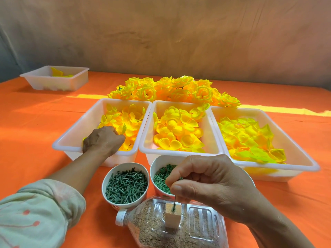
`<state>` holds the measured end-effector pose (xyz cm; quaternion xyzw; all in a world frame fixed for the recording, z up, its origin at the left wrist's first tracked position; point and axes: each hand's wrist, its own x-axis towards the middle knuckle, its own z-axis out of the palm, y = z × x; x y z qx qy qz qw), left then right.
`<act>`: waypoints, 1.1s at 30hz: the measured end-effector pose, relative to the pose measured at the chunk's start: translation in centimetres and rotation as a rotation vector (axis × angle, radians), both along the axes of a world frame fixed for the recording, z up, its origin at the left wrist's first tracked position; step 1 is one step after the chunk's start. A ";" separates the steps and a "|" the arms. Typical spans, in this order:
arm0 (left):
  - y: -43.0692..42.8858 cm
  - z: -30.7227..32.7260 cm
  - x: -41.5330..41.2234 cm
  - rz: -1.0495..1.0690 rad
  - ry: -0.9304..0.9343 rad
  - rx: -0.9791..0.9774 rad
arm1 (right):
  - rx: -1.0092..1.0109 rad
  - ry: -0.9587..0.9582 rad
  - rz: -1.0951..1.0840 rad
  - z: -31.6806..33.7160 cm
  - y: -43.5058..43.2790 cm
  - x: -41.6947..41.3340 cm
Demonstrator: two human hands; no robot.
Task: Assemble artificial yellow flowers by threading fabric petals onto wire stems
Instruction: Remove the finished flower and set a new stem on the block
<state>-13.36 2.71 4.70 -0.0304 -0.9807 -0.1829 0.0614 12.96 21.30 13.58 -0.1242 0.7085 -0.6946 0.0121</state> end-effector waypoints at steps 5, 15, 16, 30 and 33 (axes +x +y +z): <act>0.1 0.0 0.0 -0.004 0.008 -0.005 | 0.059 -0.002 -0.014 0.0 0.1 -0.1; 0.0 0.0 -0.1 0.003 0.004 -0.009 | 0.085 0.022 0.011 0.1 0.2 -0.2; 0.0 0.0 0.0 0.001 0.004 -0.010 | 0.091 0.025 0.009 0.1 0.2 -0.1; 0.1 0.1 0.1 0.016 0.000 0.007 | 0.088 0.024 0.013 -0.2 0.5 -0.2; 0.1 0.0 0.0 0.017 0.002 0.008 | 0.093 0.015 0.008 -0.3 0.5 -0.3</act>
